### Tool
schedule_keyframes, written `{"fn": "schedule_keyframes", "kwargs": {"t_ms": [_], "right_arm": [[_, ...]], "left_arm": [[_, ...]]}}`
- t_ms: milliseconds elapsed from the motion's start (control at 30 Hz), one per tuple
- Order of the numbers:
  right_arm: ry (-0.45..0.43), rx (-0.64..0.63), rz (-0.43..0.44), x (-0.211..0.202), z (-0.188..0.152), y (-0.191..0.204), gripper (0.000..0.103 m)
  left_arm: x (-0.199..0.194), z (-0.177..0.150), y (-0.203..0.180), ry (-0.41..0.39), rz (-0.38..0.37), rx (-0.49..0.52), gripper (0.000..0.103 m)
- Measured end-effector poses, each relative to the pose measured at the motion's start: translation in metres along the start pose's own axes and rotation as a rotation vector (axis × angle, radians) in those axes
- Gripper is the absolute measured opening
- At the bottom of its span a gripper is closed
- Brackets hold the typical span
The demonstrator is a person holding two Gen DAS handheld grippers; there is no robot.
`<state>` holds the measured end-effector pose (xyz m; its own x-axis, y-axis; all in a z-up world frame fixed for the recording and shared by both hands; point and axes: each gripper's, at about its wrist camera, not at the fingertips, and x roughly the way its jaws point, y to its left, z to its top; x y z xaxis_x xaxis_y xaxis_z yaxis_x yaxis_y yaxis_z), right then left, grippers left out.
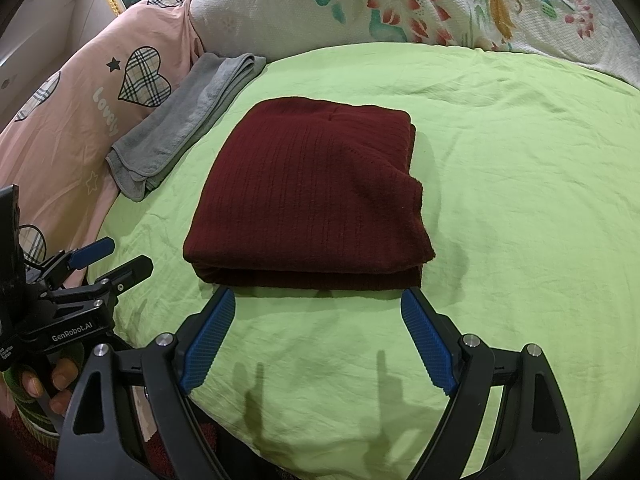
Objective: Fold large clothes
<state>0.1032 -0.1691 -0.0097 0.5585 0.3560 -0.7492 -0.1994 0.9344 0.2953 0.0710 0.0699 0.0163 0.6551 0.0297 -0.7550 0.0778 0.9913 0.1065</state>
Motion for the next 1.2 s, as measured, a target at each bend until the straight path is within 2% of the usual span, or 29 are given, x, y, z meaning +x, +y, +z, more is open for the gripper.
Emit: {"fn": "schedule_keyframes", "kwargs": {"t_ms": [333, 1200], "right_arm": [[-0.002, -0.006, -0.003, 0.0, 0.001, -0.003, 0.085], [-0.003, -0.002, -0.035, 0.012, 0.031, -0.025, 0.085]], "left_arm": [[0.006, 0.003, -0.002, 0.005, 0.0, 0.016, 0.085], [0.028, 0.038, -0.008, -0.003, 0.035, 0.041, 0.085]]}}
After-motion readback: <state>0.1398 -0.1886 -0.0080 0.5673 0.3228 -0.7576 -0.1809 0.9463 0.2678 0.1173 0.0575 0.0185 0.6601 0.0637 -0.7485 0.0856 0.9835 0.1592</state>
